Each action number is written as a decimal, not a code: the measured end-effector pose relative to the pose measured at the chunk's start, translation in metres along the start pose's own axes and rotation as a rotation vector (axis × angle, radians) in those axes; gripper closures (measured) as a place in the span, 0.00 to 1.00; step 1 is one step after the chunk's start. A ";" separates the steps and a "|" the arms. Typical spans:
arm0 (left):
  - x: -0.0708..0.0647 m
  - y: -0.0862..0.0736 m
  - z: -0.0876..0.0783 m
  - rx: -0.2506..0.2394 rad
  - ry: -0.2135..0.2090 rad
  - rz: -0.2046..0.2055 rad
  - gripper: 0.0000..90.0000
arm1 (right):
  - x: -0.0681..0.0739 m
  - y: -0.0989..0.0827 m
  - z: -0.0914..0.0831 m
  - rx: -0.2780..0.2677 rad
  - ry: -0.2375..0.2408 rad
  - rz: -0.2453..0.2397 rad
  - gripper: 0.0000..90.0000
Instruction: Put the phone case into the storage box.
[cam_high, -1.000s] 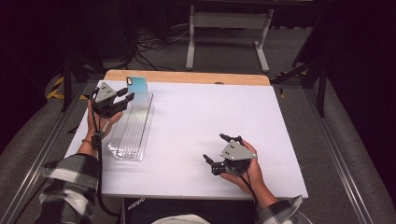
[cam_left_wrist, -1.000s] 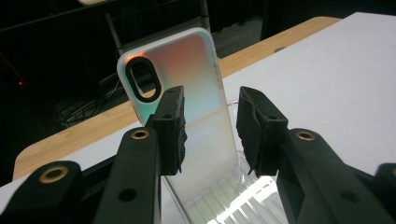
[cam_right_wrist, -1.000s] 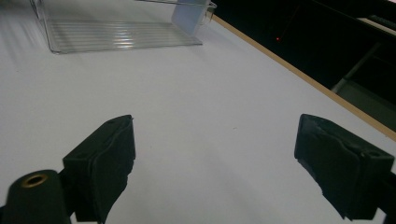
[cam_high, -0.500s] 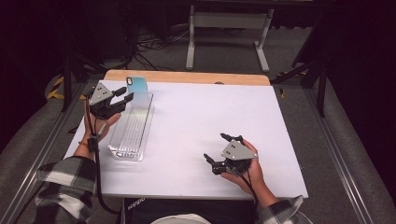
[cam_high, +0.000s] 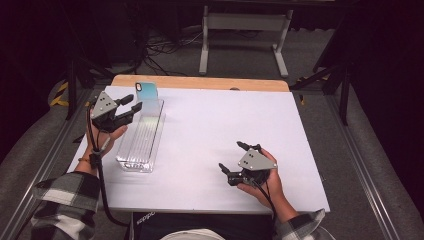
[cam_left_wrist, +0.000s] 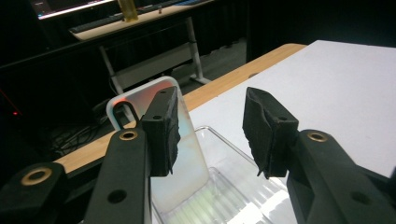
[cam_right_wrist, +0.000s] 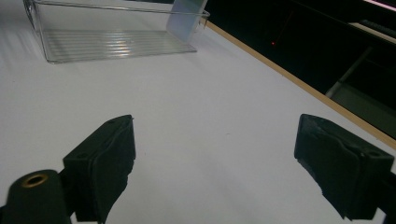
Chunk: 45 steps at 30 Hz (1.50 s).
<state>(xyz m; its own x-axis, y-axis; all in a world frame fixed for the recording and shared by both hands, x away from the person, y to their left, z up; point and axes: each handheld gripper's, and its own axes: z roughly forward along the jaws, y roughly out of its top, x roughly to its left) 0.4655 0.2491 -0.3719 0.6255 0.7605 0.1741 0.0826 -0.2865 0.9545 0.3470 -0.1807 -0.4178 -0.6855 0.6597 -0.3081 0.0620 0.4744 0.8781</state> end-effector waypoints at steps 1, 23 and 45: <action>0.000 0.000 0.000 -0.002 -0.002 0.001 0.61 | -0.001 0.000 0.000 -0.003 0.000 -0.002 0.15; -0.009 0.001 -0.008 -0.019 -0.035 0.005 0.41 | -0.008 0.001 -0.004 -0.020 -0.015 0.019 0.15; -0.016 -0.001 -0.001 -0.015 -0.042 -0.027 0.09 | -0.014 0.001 -0.009 -0.034 -0.037 0.020 0.15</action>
<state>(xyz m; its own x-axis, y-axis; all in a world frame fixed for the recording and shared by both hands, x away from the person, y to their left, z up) 0.4548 0.2376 -0.3751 0.6553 0.7427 0.1382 0.0883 -0.2569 0.9624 0.3505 -0.1948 -0.4091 -0.6567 0.6905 -0.3031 0.0503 0.4411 0.8960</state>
